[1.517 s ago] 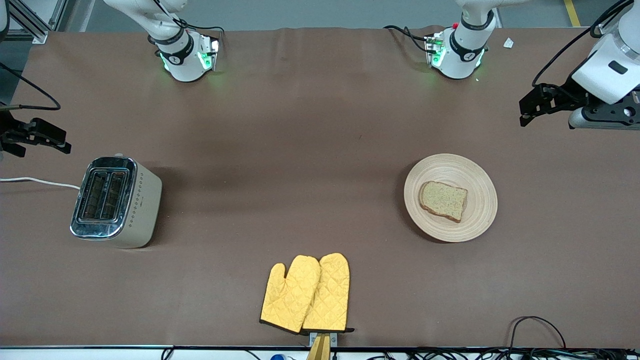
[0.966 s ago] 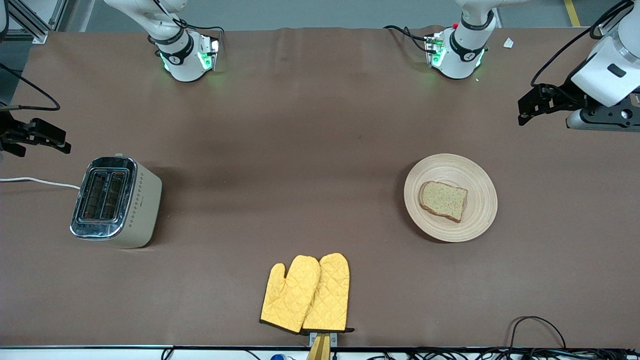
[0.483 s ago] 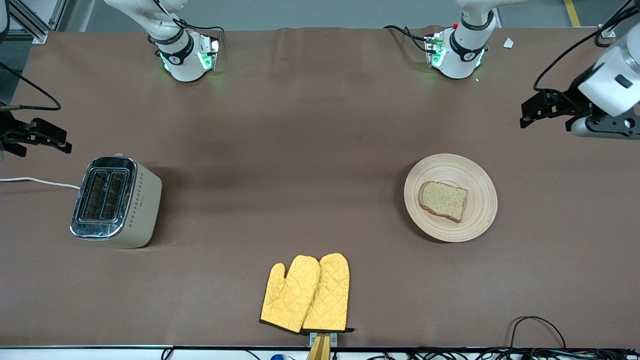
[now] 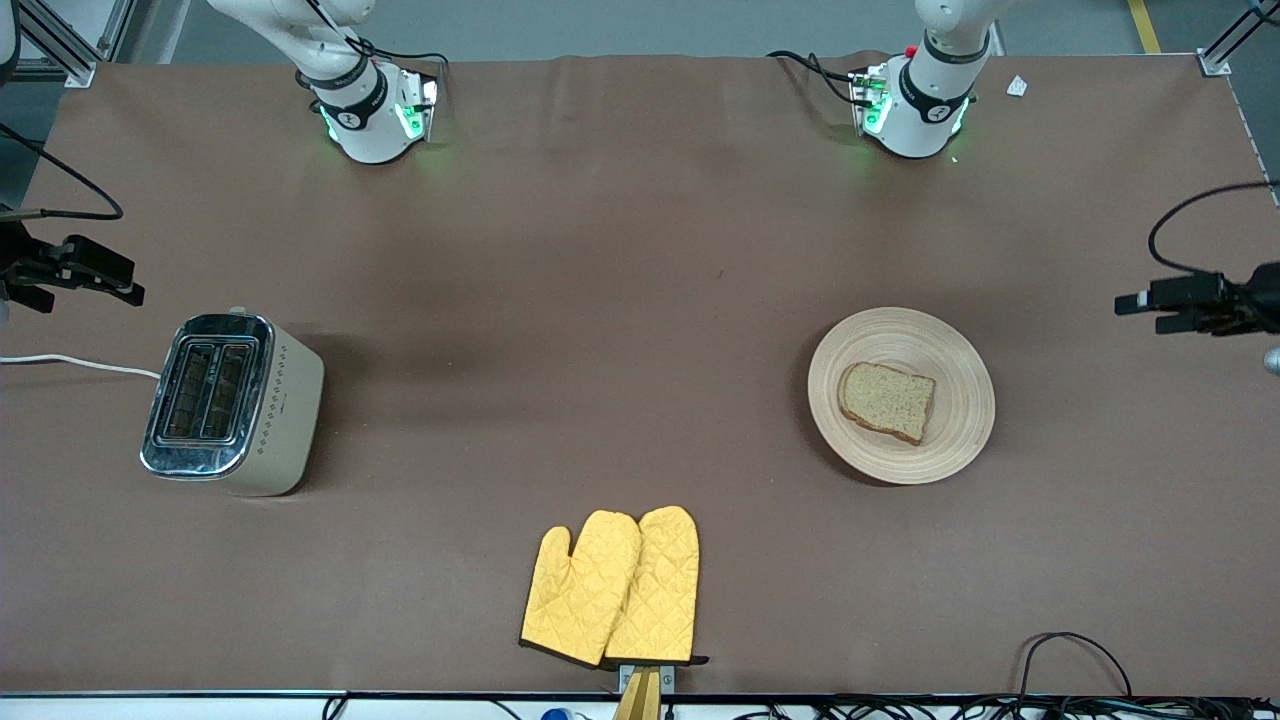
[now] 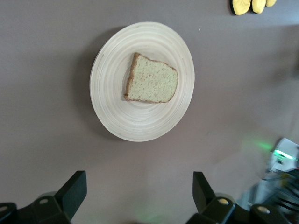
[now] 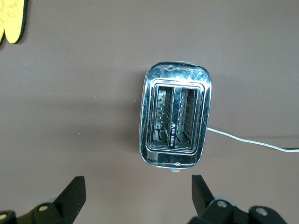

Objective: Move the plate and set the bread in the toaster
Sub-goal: 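Reach the left gripper to the rim of the wooden plate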

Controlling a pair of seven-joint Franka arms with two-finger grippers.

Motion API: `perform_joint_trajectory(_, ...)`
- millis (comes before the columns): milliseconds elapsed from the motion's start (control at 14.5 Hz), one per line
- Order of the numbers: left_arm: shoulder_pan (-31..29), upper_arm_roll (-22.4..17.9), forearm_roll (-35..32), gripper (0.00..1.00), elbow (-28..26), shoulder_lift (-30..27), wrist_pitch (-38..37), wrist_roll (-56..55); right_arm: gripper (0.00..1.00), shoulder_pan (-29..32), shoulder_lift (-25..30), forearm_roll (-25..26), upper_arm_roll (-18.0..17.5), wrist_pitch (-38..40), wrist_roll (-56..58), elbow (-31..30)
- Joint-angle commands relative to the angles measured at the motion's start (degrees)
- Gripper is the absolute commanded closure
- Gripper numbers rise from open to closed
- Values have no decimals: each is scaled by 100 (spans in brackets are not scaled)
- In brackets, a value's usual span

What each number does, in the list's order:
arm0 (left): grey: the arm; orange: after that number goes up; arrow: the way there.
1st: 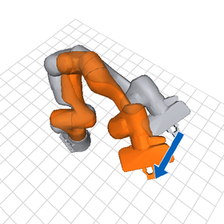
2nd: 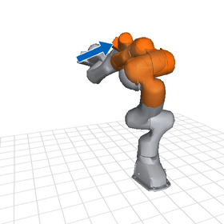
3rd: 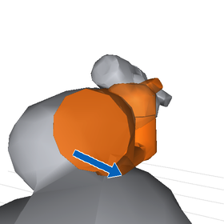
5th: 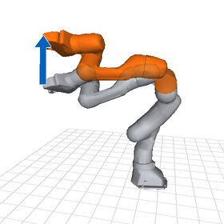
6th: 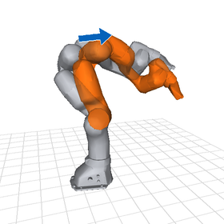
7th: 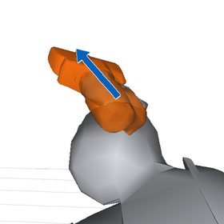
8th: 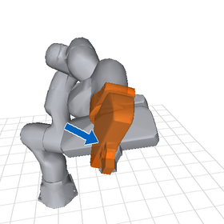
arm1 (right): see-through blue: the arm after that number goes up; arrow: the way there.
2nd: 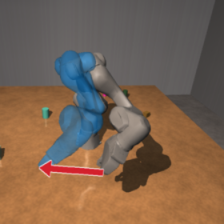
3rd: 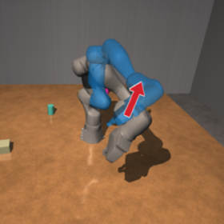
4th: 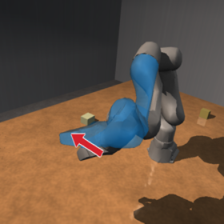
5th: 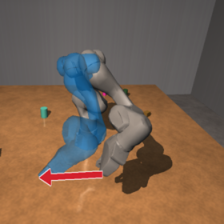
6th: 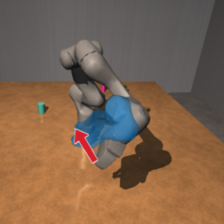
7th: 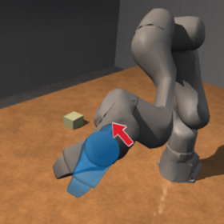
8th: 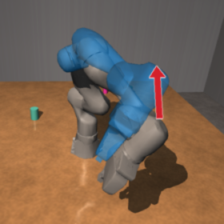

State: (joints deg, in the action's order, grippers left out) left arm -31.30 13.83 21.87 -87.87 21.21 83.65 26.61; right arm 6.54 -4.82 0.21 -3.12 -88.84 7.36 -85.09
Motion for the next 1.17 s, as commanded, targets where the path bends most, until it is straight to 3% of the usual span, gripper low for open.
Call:
perform_joint_trajectory(0, -59, 67, 124, 0, 226, 689, -7, -7, 0, 49, 192, -92, -30, -28, -41, -209)
perform_joint_trajectory(414, -86, 76, 449, 0, 235, 1991, 836, 229, 0, 58, 192, -100, -30, -19, -41, -209)
perform_joint_trajectory(897, -16, 128, 906, 0, 209, 2748, 1382, 977, 0, 58, 192, -100, -30, -19, -41, -209)
perform_joint_trajectory(1034, 71, 137, 1029, 3, 208, 2975, 1400, 1090, 0, 58, 192, -100, -30, -19, -41, -209)
perform_joint_trajectory(1103, 72, 137, 1073, 14, 217, 3072, 1400, 1379, 0, 58, 192, -100, -30, -19, -41, -209)
